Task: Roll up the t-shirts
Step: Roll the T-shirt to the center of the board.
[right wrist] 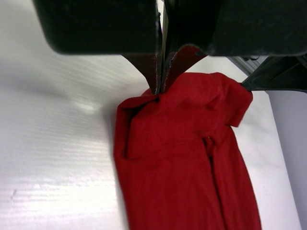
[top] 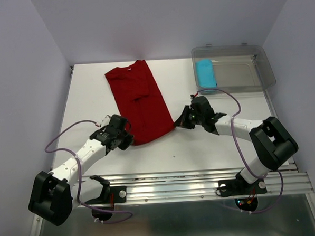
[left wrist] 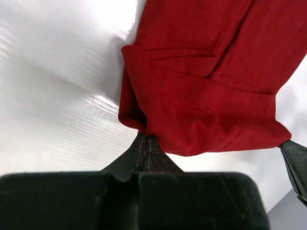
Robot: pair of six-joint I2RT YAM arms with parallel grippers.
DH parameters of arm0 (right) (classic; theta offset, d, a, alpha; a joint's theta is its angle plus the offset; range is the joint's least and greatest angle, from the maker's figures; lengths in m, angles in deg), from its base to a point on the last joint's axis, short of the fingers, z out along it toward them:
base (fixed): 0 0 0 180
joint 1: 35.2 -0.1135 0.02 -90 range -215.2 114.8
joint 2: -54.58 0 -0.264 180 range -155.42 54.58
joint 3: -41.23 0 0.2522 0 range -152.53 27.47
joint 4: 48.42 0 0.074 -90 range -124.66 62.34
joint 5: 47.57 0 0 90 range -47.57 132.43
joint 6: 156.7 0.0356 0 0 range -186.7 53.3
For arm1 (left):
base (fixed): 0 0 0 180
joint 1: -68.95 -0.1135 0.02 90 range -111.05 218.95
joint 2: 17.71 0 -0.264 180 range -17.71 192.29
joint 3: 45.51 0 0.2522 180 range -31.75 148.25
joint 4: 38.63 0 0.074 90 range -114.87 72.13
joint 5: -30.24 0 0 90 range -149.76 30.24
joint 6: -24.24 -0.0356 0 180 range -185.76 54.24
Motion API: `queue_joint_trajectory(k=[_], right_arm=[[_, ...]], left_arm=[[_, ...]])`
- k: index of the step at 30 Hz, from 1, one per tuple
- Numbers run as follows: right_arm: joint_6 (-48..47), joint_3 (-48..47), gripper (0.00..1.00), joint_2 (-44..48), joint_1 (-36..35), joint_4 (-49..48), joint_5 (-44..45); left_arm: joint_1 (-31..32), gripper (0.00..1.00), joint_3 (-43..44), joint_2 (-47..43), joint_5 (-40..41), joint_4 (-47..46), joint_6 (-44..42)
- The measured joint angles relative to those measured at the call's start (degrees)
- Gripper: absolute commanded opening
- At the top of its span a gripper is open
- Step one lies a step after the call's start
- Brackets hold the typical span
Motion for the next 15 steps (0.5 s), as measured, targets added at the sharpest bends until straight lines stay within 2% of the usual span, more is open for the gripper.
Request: queue_joint_trajectory(k=[8, 15], right_arm=[[-0.8, -4.5, 0.01, -0.5, 0.8, 0.3, 1.0], [-1.6, -9.9, 0.01, -5.1, 1.7, 0.3, 1.0]], left_arm=[[-4.3, 0.0, 3.1, 1.6, 0.0, 0.4, -2.9], [-7.5, 0.0, 5.4, 6.0, -0.4, -0.9, -6.0]])
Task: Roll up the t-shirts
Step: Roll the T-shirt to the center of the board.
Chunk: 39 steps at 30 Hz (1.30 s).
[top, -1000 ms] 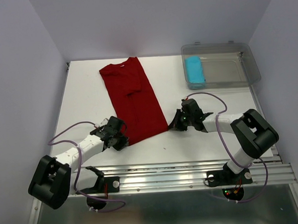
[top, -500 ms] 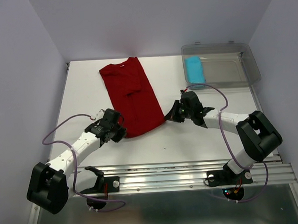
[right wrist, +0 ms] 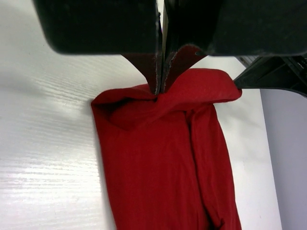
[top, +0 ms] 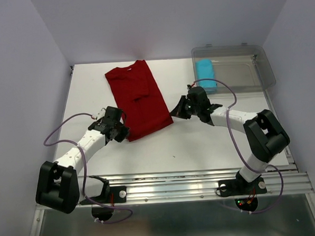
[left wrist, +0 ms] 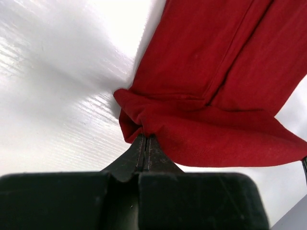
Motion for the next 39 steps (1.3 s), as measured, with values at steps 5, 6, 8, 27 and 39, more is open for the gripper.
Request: queue_joint_trajectory(k=[5, 6, 8, 27, 39], right_arm=[[-0.5, -3.3, 0.01, -4.0, 0.4, 0.1, 0.0], [-0.7, -3.9, 0.01, -4.7, 0.5, 0.2, 0.0], [-0.7, -5.0, 0.01, -5.7, 0.5, 0.2, 0.0], [-1.0, -12.0, 0.04, -15.4, 1.6, 0.4, 0.2], [-2.3, -12.8, 0.45, -13.8, 2.7, 1.7, 1.6]], left_arm=[[-1.2, 0.0, 1.3, 3.4, -0.8, -1.7, -1.8], [-1.6, 0.0, 1.6, 4.3, -1.0, -2.1, -2.1], [-2.2, 0.0, 2.0, 5.7, -1.4, -2.8, -2.5], [-4.3, 0.52, 7.9, 14.8, -0.7, -5.8, -8.3], [-4.5, 0.45, 13.2, 8.5, 3.5, -3.2, -12.7]])
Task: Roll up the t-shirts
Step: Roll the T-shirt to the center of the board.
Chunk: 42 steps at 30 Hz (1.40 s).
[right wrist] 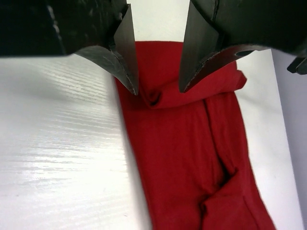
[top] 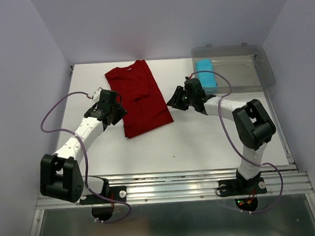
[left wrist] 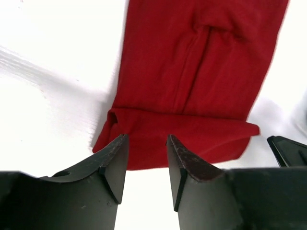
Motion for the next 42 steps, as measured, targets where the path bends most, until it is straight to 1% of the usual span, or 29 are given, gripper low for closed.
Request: queue_joint_trajectory(k=[3, 5, 7, 10, 13, 15, 19, 24, 28, 35, 42], right_arm=[[-1.5, 0.3, 0.45, 3.3, 0.0, 0.5, 0.1], [-2.9, 0.6, 0.43, 5.2, -0.5, 1.3, 0.7], [-4.4, 0.7, 0.39, 6.7, -1.4, 2.0, 1.5], [-6.4, 0.7, 0.38, 7.3, -4.3, 2.8, 1.9], [-7.9, 0.6, 0.37, 6.6, -6.7, 4.7, 1.2], [-8.7, -0.6, 0.37, 4.8, -8.2, 6.2, 0.2], [-9.6, -4.2, 0.37, 0.1, -8.5, 7.7, -0.1], [-9.6, -7.0, 0.34, -4.8, -5.7, 8.5, 1.2], [-9.8, -7.4, 0.31, -7.1, -3.8, 9.1, 2.9], [-10.4, -6.9, 0.31, -6.8, -3.5, 9.3, 3.3], [-11.6, -6.8, 0.31, -2.2, -3.5, 12.5, 3.9]], left_arm=[[0.4, 0.39, -0.3, -3.5, -0.5, 0.0, -0.3], [1.3, 0.37, -1.4, -5.1, -1.4, -0.5, -0.1], [3.2, 0.37, -3.1, -6.4, -2.9, -1.7, 0.4], [6.6, 0.36, -6.0, -6.5, -5.8, -4.4, 1.5], [8.4, 0.36, -7.3, -3.9, -8.7, -6.6, 2.6], [8.5, 0.36, -7.7, -1.7, -9.5, -8.5, 3.1], [8.5, 0.36, -7.8, 3.5, -9.5, -11.0, 3.2], [8.3, 0.35, -7.0, 8.9, -8.4, -12.2, 2.4], [7.7, 0.35, -5.5, 11.1, -7.8, -13.0, 1.2], [5.9, 0.34, -4.9, 11.8, -7.8, -13.5, -0.6], [5.5, 0.34, -3.1, 11.3, -7.3, -12.7, -2.0]])
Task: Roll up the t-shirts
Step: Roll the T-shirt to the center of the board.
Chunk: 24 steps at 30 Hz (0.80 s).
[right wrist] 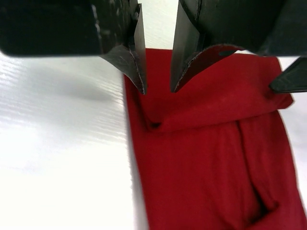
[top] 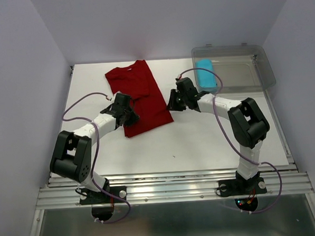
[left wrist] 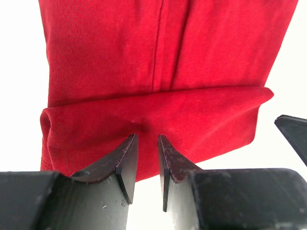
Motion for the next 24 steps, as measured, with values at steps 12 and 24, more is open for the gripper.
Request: queue_joint_trajectory(k=[12, 24], right_arm=[[0.7, -8.3, 0.31, -6.6, -0.9, 0.8, -2.3], [1.5, -3.0, 0.3, -5.6, -1.1, -0.6, 0.6]], left_arm=[[-3.7, 0.33, 4.2, 1.9, 1.8, 0.9, -1.5], [-3.9, 0.39, 6.3, 2.6, 2.5, 4.5, -3.7]])
